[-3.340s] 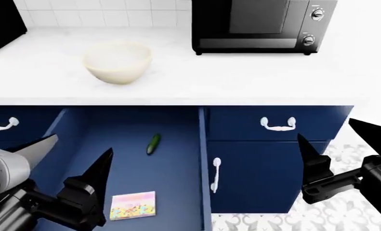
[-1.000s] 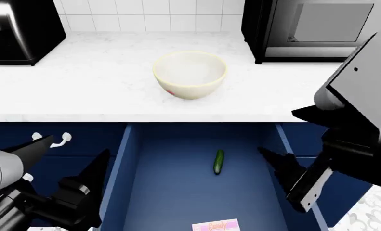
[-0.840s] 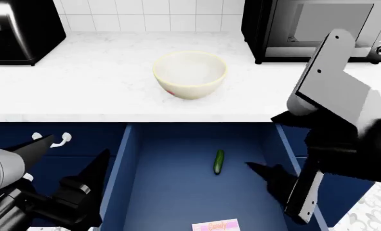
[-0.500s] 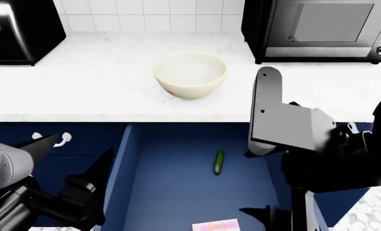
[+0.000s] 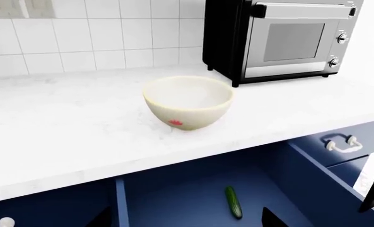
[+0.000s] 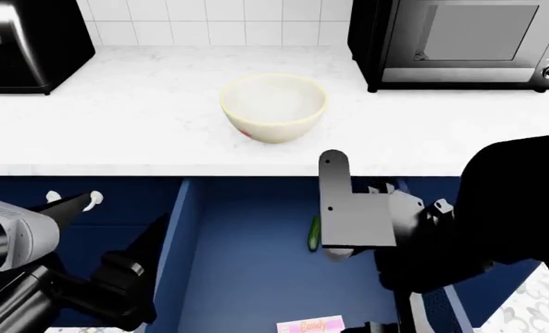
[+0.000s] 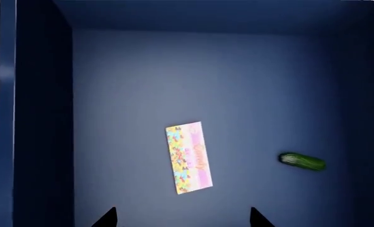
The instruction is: Place the bar in the bowl and close the drawer.
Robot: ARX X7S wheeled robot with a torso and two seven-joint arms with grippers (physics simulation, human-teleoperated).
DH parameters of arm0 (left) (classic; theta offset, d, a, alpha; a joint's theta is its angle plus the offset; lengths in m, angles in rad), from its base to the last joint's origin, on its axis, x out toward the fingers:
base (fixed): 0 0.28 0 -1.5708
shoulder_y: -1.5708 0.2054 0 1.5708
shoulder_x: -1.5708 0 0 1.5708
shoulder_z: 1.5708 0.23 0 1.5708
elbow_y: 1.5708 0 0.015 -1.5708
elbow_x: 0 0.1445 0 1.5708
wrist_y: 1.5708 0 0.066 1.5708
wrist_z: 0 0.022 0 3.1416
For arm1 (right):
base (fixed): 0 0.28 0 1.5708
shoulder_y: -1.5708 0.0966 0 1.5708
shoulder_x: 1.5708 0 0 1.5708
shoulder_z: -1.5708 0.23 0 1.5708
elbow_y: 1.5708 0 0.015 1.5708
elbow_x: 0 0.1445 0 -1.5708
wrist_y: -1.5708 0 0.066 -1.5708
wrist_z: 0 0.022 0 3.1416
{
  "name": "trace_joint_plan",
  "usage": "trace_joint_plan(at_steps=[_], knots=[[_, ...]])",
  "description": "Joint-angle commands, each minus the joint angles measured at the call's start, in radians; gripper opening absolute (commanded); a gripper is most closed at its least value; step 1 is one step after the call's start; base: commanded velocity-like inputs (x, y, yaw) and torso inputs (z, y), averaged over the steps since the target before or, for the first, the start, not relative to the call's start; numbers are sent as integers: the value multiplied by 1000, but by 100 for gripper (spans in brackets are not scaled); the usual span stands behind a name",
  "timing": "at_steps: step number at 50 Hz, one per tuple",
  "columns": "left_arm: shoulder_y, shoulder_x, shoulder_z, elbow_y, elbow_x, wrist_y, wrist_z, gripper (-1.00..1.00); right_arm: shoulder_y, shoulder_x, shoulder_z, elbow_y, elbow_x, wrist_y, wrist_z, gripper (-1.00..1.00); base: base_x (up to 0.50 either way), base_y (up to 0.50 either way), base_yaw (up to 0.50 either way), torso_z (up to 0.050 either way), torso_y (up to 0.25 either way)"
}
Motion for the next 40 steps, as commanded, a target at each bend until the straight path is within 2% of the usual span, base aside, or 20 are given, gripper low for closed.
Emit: trace_joint_plan(at_steps=[1, 25, 40], knots=[[3, 4, 2, -1, 9, -6, 6, 100, -50, -18, -68, -3, -92, -54, -20, 100, 0, 0, 0, 0, 0], [16, 0, -14, 1, 5, -5, 11, 100, -160, -70, -216, 35, -240, -126, 0, 100, 0, 0, 0, 0, 0], [29, 12, -17, -2, 21, -15, 20, 100, -239, -104, -259, 112, -309, -161, 63, 100, 0, 0, 0, 0, 0]])
